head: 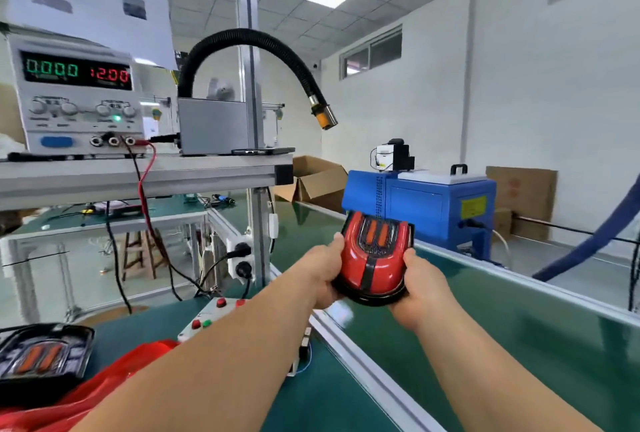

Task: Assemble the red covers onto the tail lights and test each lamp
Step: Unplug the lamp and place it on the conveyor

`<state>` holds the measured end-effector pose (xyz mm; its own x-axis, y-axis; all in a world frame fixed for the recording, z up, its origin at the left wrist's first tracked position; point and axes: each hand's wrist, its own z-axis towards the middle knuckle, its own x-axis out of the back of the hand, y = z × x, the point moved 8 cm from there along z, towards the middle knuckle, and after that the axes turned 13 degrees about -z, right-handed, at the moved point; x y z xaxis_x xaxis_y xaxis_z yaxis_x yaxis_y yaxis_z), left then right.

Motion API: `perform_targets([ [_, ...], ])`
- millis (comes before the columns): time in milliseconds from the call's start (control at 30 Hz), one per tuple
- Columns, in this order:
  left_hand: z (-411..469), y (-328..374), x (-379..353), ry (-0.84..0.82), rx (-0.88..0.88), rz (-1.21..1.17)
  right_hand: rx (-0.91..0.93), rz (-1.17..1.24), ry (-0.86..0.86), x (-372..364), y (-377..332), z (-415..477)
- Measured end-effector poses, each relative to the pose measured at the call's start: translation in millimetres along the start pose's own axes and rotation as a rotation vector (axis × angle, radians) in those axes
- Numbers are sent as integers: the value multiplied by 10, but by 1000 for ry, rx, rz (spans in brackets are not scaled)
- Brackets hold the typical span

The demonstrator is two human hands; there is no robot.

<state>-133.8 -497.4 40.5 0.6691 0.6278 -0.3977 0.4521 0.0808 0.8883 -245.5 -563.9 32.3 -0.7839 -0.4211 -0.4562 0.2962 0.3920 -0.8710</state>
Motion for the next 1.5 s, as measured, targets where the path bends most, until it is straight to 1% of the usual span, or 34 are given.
perform_targets([
  [67, 79, 133, 19, 37, -147, 112, -7, 46, -6, -29, 48, 91],
  [167, 108, 324, -2, 72, -329, 407, -41, 101, -54, -104, 175, 232],
  [233, 87, 392, 20, 97, -374, 502, -62, 118, -103, -169, 268, 317],
  [300, 98, 426, 97, 124, -367, 542, -87, 133, -133, -240, 348, 382],
  [467, 160, 471, 353, 187, -302, 511, -114, 106, -174, -453, 460, 467],
  [733, 143, 419, 584, 216, -172, 245, -116, 50, -183, -578, 475, 465],
  [900, -24, 175, 541, 149, 3, -64, -79, 6, -183, -423, 342, 243],
  [1000, -119, -63, 441, 117, 146, -164, -68, -39, -142, -217, 242, -26],
  [1067, -207, -219, 290, 61, 216, -161, -47, -43, -100, -3, 178, -227],
  [1167, -401, -443, -81, -104, 284, -176, -1, -43, -21, 437, 60, -549],
  [1333, -862, -845, -741, -289, 279, -86, 98, -5, 129, 1305, -260, -1143],
  [1500, -1385, -1280, -1401, -392, 309, -73, 168, -15, 332, 2107, -574, -1873],
])
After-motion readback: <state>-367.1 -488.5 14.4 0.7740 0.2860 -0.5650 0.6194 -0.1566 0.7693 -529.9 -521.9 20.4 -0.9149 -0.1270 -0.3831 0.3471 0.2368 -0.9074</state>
